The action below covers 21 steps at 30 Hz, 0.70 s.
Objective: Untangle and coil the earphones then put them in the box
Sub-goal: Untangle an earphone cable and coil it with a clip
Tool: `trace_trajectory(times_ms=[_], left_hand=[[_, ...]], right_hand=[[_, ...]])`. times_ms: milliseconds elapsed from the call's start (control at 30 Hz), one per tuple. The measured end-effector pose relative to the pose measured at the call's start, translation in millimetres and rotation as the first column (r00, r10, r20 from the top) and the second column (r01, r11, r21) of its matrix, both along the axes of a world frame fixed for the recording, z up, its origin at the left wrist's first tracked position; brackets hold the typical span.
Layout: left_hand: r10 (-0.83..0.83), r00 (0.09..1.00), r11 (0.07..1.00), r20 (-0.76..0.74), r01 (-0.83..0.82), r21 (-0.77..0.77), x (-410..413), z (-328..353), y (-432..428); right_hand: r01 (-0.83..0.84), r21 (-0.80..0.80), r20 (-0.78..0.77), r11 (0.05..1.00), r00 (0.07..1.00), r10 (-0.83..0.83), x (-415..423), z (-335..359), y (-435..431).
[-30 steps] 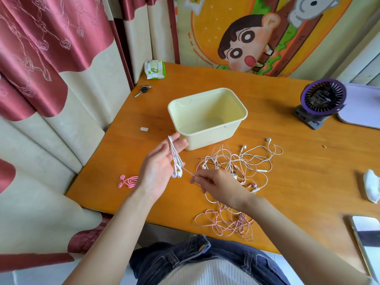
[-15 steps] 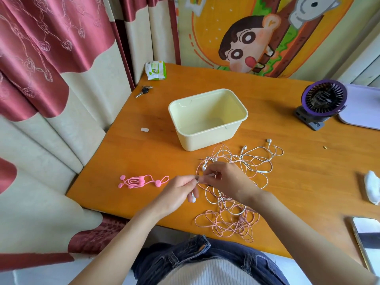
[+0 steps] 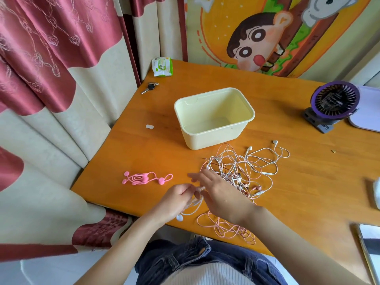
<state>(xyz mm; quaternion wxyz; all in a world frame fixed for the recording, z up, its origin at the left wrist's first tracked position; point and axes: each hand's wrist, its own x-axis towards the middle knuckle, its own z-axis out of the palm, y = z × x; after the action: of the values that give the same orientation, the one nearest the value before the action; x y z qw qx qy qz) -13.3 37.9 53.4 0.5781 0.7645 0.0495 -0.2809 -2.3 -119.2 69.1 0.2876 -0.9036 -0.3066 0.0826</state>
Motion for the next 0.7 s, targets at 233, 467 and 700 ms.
trace_trajectory(times_ms=[233, 467, 700], left_hand=[[0.034, 0.993, 0.999, -0.110, -0.038, -0.032, -6, 4, 16], [0.185, 0.962, 0.977, -0.201, -0.203, -0.071, -2, 2, 43], [0.345, 0.933, 0.881, 0.098, -0.358, 0.309, 31, -3, 96]], right_hand=[[0.069, 0.119, -0.316, 0.991, 0.948, -0.029, 6, -7, 10], [0.228, 0.067, -0.491, 0.971, 0.855, -0.167, 31, -37, 32], [0.154, -0.146, -0.360, 0.977, 0.912, -0.198, 53, -72, 81]])
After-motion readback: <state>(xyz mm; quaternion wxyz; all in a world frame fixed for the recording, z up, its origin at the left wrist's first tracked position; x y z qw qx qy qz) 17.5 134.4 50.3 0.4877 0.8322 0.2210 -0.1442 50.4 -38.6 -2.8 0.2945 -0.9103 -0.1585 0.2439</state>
